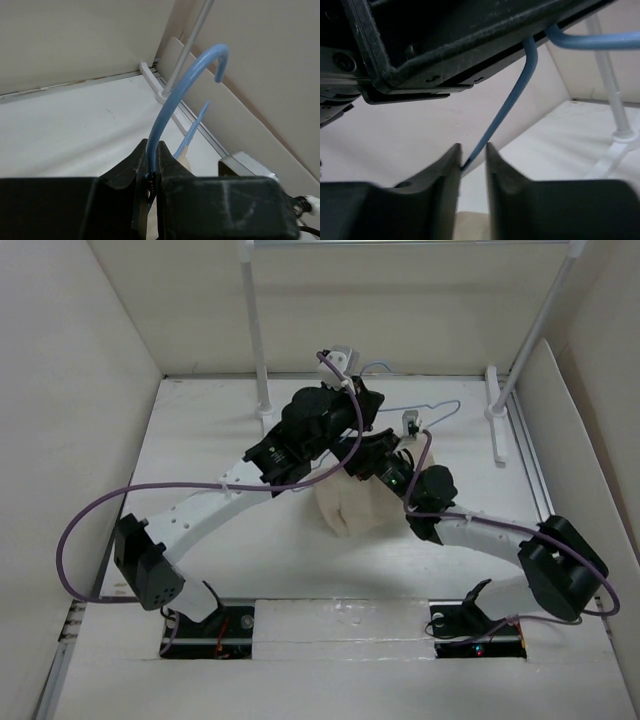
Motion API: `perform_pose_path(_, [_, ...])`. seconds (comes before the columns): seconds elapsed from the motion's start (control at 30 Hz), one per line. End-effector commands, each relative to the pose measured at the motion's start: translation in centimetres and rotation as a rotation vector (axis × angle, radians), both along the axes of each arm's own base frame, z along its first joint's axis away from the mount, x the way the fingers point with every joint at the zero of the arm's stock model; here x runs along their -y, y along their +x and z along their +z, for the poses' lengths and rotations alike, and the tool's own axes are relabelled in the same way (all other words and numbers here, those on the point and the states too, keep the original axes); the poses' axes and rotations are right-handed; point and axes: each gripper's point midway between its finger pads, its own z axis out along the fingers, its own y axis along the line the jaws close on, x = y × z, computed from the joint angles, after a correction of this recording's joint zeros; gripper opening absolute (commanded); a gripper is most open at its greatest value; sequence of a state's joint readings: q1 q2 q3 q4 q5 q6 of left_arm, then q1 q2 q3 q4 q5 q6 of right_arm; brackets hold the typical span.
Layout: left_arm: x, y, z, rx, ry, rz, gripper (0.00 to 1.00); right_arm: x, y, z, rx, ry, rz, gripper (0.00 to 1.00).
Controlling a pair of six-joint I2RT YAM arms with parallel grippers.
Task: Place the trousers on the hanger
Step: Place the hanger at the clothesline.
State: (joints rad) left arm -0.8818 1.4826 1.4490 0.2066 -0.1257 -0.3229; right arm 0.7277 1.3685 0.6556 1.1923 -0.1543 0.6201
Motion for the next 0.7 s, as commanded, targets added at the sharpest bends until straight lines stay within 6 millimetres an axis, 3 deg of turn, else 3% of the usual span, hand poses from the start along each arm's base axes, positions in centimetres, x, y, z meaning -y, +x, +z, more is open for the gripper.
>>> perform_pose_path(0.0, [-2.4,-1.7,7.5,0.135,-0.177,0.017,0.00,0.0,-1.7,3.8,0.090,0.145,0.077,0.25])
perform_pose_path(0.13, [-3.1,-1.6,7.5,0.149,-0.171,0.043,0.00,0.3,-1.6,3.5,0.078,0.128,0.055,0.00])
perform_pose_path(0.3, [-4.3,-1.1,6.9,0.148,-0.151,0.106,0.00,1.5,-2.0,3.4,0.092,0.063,0.030,0.00])
perform_pose_path(0.33, [-4.9,-0.9,7.0,0.153,-0.148,0.138,0.00,2.8,-2.1,4.6,0.117,0.065,0.003,0.00])
perform_pose_path(0.37, [-5.2,-0.8,6.6,0.151,-0.139,0.153,0.00,3.0,-1.8,3.9,0.096,0.023,-0.005,0.00])
perform_pose_path(0.6, [-5.8,-0.3,6.5,0.153,-0.108,0.192,0.00,6.2,-1.7,5.0,0.129,-0.118,-0.007,0.00])
perform_pose_path(0.63, [-5.6,-0.2,6.5,0.151,-0.103,0.191,0.03,6.5,-1.5,5.3,0.133,-0.124,-0.008,0.00])
perform_pose_path(0.67, [-5.6,-0.3,6.4,0.153,-0.099,0.187,0.25,6.8,-1.4,5.3,0.128,-0.131,-0.001,0.00])
